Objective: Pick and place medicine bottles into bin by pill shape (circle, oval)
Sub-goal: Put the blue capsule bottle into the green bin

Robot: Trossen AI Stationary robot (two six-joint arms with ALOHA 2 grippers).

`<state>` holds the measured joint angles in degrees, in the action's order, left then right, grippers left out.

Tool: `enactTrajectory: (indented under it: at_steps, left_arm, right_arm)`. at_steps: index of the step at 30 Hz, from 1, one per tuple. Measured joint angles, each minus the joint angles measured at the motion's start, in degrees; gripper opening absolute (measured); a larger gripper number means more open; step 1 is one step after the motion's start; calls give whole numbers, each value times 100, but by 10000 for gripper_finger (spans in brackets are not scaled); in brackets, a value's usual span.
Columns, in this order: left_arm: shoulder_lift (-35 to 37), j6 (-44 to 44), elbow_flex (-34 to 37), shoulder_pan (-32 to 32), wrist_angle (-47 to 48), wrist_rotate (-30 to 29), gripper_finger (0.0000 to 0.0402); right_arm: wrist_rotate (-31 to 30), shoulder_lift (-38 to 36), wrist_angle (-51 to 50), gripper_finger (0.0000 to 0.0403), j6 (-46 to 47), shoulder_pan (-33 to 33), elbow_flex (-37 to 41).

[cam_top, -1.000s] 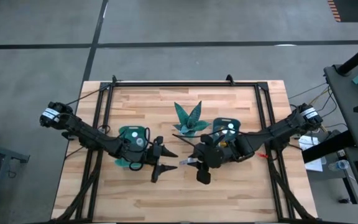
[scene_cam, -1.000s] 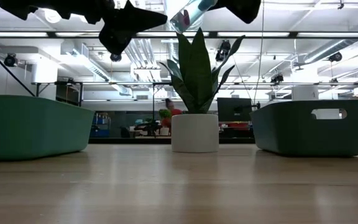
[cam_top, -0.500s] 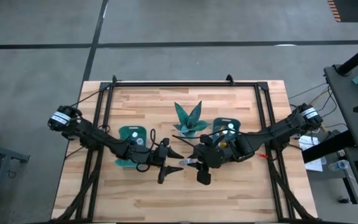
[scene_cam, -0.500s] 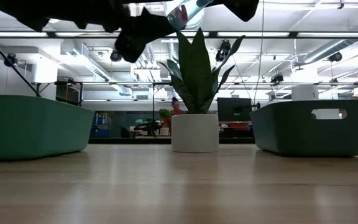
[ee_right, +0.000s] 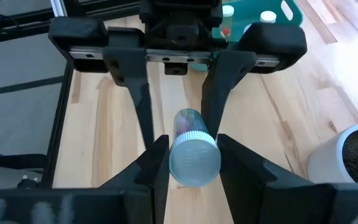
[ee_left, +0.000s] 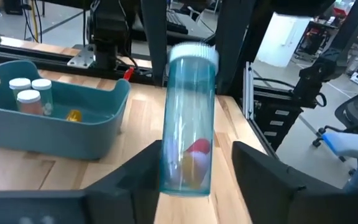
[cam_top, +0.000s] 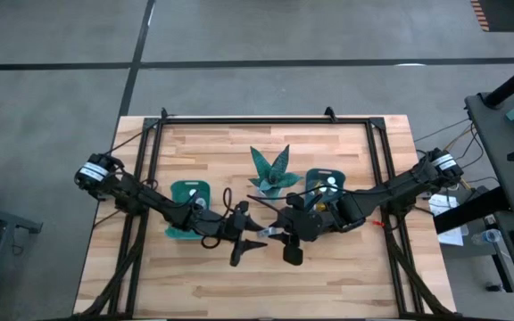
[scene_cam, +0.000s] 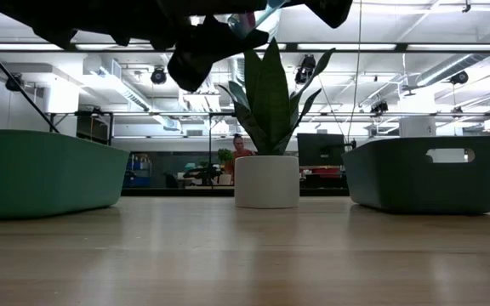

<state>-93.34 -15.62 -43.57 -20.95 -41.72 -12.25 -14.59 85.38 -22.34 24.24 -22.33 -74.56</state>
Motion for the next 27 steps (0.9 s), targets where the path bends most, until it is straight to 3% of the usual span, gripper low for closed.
enactTrajectory:
  at_steps: [10,17,22,27]
  left_arm:
    - [2,148,0,6,29,-2,69]
    - [7,257,0,22,-33,2,73]
    - [11,684,1,23,-583,250,82]
    - [15,1278,4,11,-1314,844,74]
  right_arm:
    - [15,0,54,122,-130,-2,0]
    - [0,-51,44,179,-154,0,0]
    - [-55,-438,15,208,-352,-122,0]
    - [-768,-808,37,210,-908,-604,0]
